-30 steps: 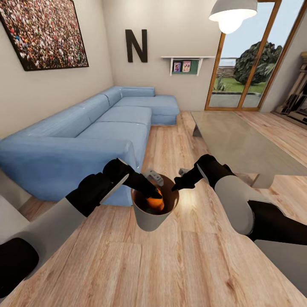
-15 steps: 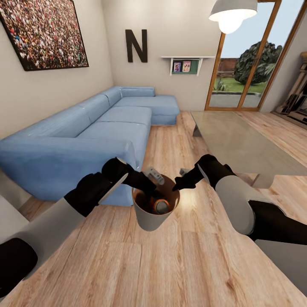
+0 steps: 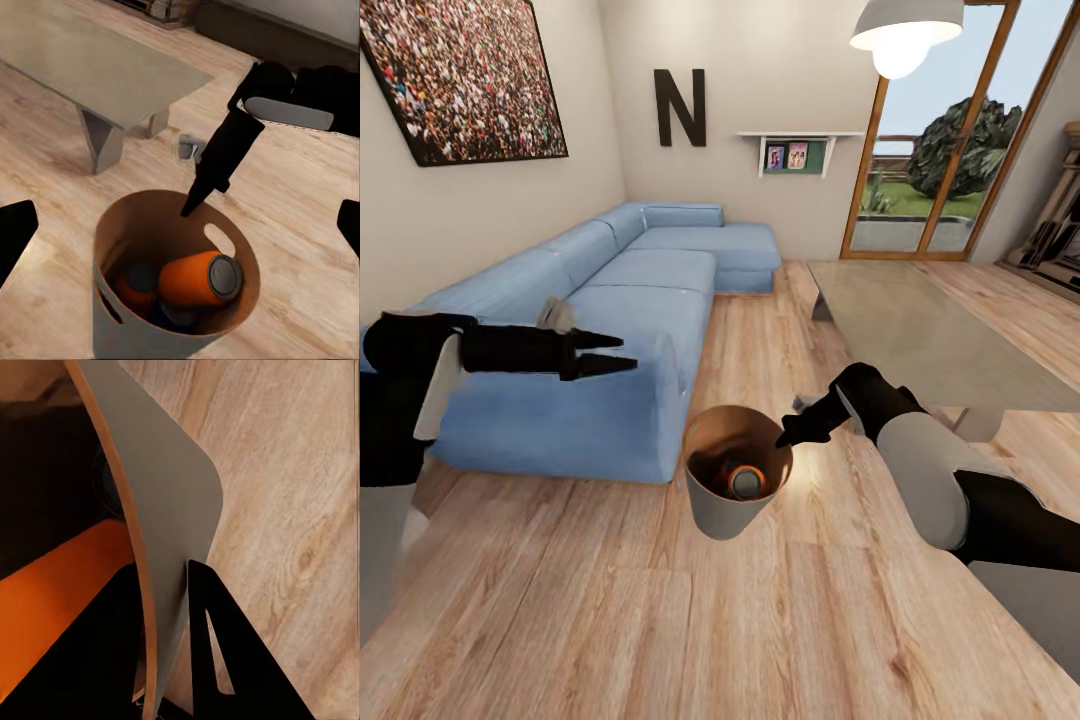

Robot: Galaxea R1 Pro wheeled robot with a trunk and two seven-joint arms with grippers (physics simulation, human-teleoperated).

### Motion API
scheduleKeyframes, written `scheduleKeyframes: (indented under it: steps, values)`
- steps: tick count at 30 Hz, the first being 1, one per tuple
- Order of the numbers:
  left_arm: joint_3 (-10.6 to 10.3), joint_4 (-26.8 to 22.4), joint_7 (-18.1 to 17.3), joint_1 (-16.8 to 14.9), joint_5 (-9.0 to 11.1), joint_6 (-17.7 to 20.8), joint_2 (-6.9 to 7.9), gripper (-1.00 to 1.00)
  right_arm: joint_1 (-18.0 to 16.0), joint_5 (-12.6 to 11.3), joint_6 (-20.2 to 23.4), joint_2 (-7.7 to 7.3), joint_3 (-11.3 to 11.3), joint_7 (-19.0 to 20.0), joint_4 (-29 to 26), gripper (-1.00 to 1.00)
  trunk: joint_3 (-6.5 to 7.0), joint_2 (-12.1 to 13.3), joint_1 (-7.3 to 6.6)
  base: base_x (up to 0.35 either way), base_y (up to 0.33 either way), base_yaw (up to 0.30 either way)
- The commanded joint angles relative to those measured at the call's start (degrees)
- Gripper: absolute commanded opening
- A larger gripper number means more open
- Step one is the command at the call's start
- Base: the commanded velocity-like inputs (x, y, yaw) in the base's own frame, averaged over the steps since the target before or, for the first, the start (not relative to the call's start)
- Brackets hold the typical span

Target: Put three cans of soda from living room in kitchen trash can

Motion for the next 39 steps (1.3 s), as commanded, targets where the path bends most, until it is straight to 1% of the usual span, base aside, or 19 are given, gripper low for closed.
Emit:
scheduleKeyframes:
  steps: [1,2,3,4,5,6,7,8,9,10,11,12,14,18,20,24,29,35,39]
  values:
    - [2.4,0.0,-1.1,0.9,-0.1,-0.1,0.64,1.00,0.0,-1.6,0.6,-0.28,-0.5,0.3,0.0,-1.00,0.00,0.0,0.00,0.000,0.000,0.000]
    - [5.8,-0.1,-1.9,3.2,-0.6,-0.7,1.46,1.00,0.1,-1.5,0.6,-0.96,-0.4,0.3,-0.2,-1.00,0.00,0.0,0.00,0.000,0.000,0.000]
    - [8.1,-0.1,-1.1,6.3,-1.5,-2.5,1.78,1.00,0.2,-1.5,0.6,-1.73,-0.4,0.3,-0.3,-1.00,0.00,0.0,0.00,0.000,0.000,0.000]
    - [8.9,-0.1,-0.1,8.1,-2.0,-3.7,1.74,1.00,0.2,-1.5,0.6,-2.22,-0.4,0.3,-0.4,-1.00,0.00,0.0,0.00,0.000,0.000,0.000]
    - [10.2,0.0,2.6,12.3,-2.8,-6.6,1.16,1.00,0.3,-1.5,0.6,-3.49,-0.4,0.3,-0.4,-1.00,0.00,0.0,0.00,0.000,0.000,0.000]
    - [11.4,1.0,10.4,19.5,-3.5,-13.0,-1.05,1.00,0.6,-1.5,0.6,-5.93,-0.4,0.3,-0.2,-1.00,0.00,0.0,0.00,0.000,0.000,0.000]
    - [11.7,1.5,13.6,21.7,-3.7,-15.3,-1.95,1.00,0.8,-1.5,0.6,-6.69,-0.4,0.3,-0.2,-1.00,0.00,0.0,0.00,0.000,0.000,0.000]
    - [12.0,2.9,20.6,25.8,-3.9,-20.3,-3.86,1.00,1.5,-1.6,0.6,-8.00,-0.4,0.3,-0.1,-1.00,0.00,0.0,0.00,0.000,0.000,0.000]
    - [12.1,3.8,24.2,27.7,-4.0,-22.9,-4.83,1.00,1.9,-1.6,0.6,-8.55,-0.4,0.3,-0.1,-1.00,0.00,0.0,0.00,0.000,0.000,0.000]
    - [12.2,5.7,31.0,30.9,-4.0,-28.0,-6.61,1.00,2.7,-1.6,0.6,-9.46,-0.4,0.3,-0.1,-1.00,0.00,0.0,0.00,0.000,0.000,0.000]
    - [12.3,7.5,36.4,33.7,-4.0,-32.8,-7.91,1.00,3.2,-1.6,0.6,-10.20,-0.4,0.2,0.0,-1.00,0.00,0.0,0.00,0.000,0.000,0.000]
    - [12.3,8.6,39.9,35.9,-3.9,-36.2,-8.76,1.00,3.6,-1.6,0.6,-10.83,-0.5,0.2,0.0,-1.00,0.00,0.0,0.00,0.000,0.000,0.000]
    - [12.3,9.3,43.2,38.7,-3.8,-39.4,-9.57,1.00,4.0,-1.6,0.6,-11.49,-0.5,0.2,0.1,-1.00,0.00,0.0,0.00,0.000,0.000,0.000]
    - [12.4,10.1,46.1,42.5,-3.6,-42.3,-10.34,1.00,4.3,-1.6,0.6,-12.18,-0.4,0.1,0.7,-1.00,0.00,0.0,0.00,0.000,0.000,0.000]
    - [12.4,10.4,46.5,43.4,-3.6,-42.7,-10.50,1.00,4.8,-1.6,0.6,-12.38,-0.4,0.2,0.8,-1.00,0.00,0.0,0.00,0.000,0.000,0.000]
    - [12.6,10.8,47.1,45.9,-3.7,-44.0,-10.66,1.00,6.4,-1.7,0.6,-14.01,-0.5,1.2,1.0,-1.00,-0.18,-0.4,0.22,0.000,0.000,0.000]
    - [12.7,11.5,48.6,46.5,-3.9,-46.8,-10.67,1.00,7.4,-1.6,0.6,-14.65,-0.4,3.3,1.5,-1.00,-1.07,-2.4,1.32,0.000,0.000,0.000]
    - [12.7,11.8,49.3,46.8,-3.9,-47.4,-10.67,1.00,8.9,-1.5,0.6,-14.91,-0.4,3.5,1.7,-1.00,-2.15,-4.8,2.63,0.000,0.000,0.000]
    - [12.7,13.6,49.4,47.1,-3.8,-47.9,-10.67,1.00,10.0,-1.5,0.6,-15.60,-0.4,3.8,1.8,-1.00,-2.87,-6.4,3.51,0.000,0.000,0.000]
